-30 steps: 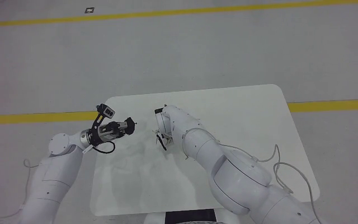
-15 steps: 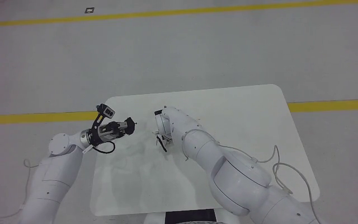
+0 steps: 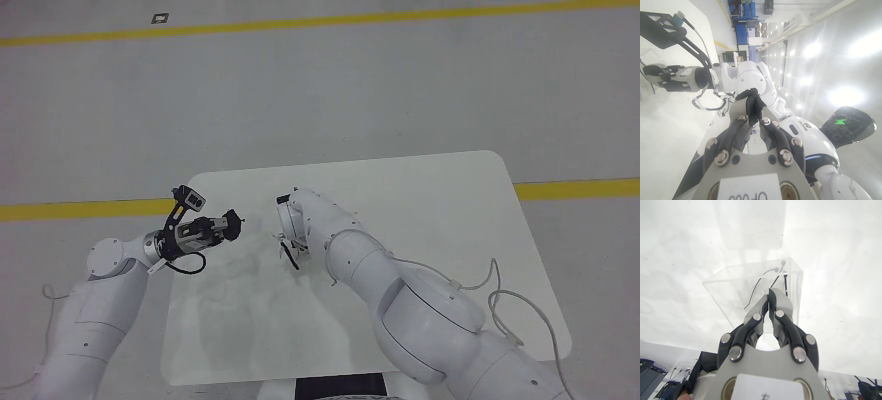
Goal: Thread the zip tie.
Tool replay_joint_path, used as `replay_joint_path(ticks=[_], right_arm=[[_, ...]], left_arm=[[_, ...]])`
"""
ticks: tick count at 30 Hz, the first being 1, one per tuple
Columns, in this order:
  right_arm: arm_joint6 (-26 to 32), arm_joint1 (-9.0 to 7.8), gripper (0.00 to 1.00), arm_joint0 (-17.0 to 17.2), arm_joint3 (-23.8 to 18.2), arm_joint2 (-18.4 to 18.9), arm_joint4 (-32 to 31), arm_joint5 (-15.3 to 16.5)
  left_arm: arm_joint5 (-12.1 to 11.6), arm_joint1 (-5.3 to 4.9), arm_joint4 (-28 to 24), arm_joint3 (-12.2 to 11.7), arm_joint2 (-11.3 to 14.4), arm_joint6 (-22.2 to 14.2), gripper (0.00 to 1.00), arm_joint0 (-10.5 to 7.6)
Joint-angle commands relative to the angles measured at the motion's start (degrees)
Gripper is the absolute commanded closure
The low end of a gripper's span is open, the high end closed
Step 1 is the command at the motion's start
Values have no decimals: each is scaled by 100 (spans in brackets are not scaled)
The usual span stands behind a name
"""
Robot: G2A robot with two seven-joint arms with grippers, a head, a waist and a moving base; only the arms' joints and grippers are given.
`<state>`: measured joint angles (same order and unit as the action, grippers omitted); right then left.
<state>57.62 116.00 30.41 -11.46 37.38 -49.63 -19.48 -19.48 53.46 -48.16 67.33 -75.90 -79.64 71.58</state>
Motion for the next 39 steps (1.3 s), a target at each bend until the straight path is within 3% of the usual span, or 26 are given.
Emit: replay_joint_path(ticks=[1, 21, 25, 35, 39], right_arm=[[4, 0, 100, -23, -19, 16, 3, 0], [19, -5, 100, -457, 36, 280, 875, 0], [328, -54, 100, -363, -396, 224, 972, 0], [328, -54, 100, -363, -396, 224, 972, 0], [89, -157, 100, -303, -418, 296, 1098, 67]], left_arm=[[0, 0, 0, 0, 0, 0, 100, 0], [0, 0, 0, 0, 0, 0, 100, 0], [0, 0, 0, 0, 0, 0, 100, 0], [0, 0, 0, 0, 0, 0, 100, 0], [0, 0, 0, 0, 0, 0, 100, 0]])
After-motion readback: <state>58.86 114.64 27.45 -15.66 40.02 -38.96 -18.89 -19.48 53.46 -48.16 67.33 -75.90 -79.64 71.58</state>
